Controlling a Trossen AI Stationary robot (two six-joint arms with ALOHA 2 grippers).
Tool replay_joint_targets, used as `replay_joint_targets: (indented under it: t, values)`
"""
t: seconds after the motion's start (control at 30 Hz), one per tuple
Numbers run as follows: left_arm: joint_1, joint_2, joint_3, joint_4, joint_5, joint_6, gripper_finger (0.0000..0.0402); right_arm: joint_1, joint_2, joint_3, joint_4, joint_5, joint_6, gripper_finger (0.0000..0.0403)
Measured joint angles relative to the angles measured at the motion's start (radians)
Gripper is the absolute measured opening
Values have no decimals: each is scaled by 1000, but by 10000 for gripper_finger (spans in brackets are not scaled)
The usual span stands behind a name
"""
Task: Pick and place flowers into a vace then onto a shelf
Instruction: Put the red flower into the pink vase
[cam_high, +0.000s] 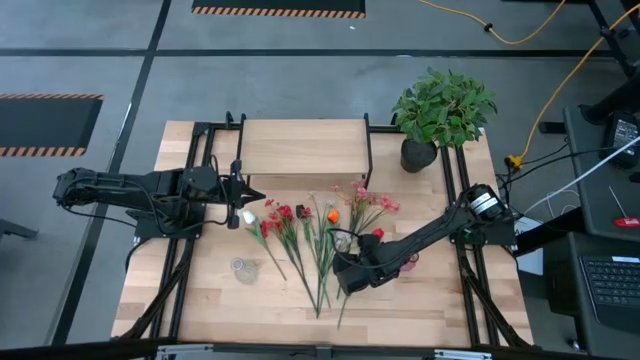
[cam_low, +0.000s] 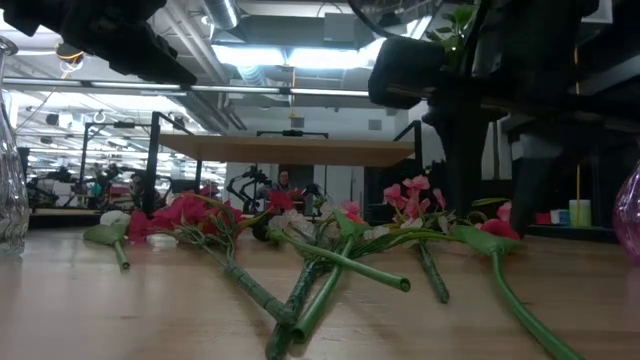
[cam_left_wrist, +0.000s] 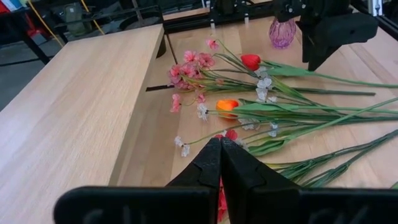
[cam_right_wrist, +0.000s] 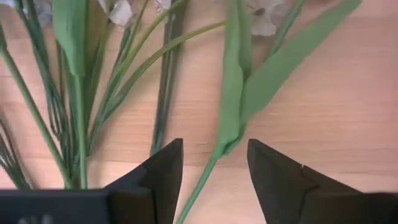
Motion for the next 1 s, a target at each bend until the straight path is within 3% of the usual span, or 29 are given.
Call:
replay_joint_targets:
  t: [0.77,1.0]
  values:
    - [0,0,0,1,0,0,7,-7,93,5,-17,-49,-2,179]
    - [0,0,0,1,0,0,4,-5,90,3,-35,-65,-15,132]
